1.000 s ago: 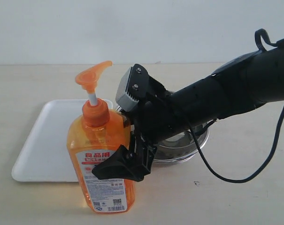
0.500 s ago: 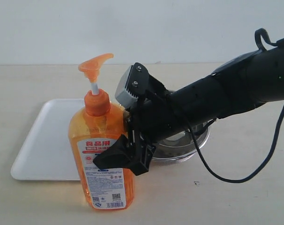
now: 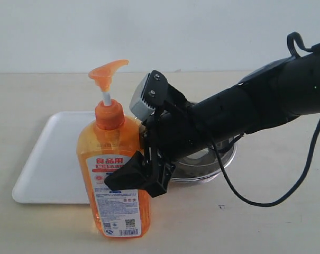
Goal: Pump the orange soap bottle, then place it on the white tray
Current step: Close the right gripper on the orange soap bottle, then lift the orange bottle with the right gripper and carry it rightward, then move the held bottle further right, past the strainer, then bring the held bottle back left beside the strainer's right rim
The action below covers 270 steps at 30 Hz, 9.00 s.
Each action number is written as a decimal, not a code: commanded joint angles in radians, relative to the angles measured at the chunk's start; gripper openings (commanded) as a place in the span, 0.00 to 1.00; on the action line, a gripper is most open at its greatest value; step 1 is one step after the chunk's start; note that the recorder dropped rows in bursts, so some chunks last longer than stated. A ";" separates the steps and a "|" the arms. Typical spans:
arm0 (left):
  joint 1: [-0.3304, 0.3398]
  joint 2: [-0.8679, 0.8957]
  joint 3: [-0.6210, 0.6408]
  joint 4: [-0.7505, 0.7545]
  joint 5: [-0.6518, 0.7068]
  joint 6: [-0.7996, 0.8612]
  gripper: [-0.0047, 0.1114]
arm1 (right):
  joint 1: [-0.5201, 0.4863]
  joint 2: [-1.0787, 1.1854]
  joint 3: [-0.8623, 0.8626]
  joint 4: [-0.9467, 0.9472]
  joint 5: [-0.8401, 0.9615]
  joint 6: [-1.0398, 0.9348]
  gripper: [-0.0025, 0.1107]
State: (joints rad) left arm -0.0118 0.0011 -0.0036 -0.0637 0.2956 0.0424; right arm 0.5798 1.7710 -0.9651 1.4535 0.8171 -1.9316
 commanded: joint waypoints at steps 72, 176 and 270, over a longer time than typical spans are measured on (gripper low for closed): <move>0.001 -0.001 0.004 0.000 -0.001 0.003 0.08 | 0.001 -0.329 0.013 -0.469 0.107 0.338 0.02; 0.001 -0.001 0.004 0.000 -0.001 0.003 0.08 | -0.001 -0.698 0.360 -1.749 -0.381 1.986 0.02; 0.001 -0.001 0.004 0.000 -0.001 0.003 0.08 | -0.082 -0.298 0.204 -3.198 -0.360 3.493 0.02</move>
State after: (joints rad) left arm -0.0118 0.0011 -0.0036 -0.0637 0.2956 0.0424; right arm 0.5051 1.4791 -0.7379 -1.7092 0.4004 1.5843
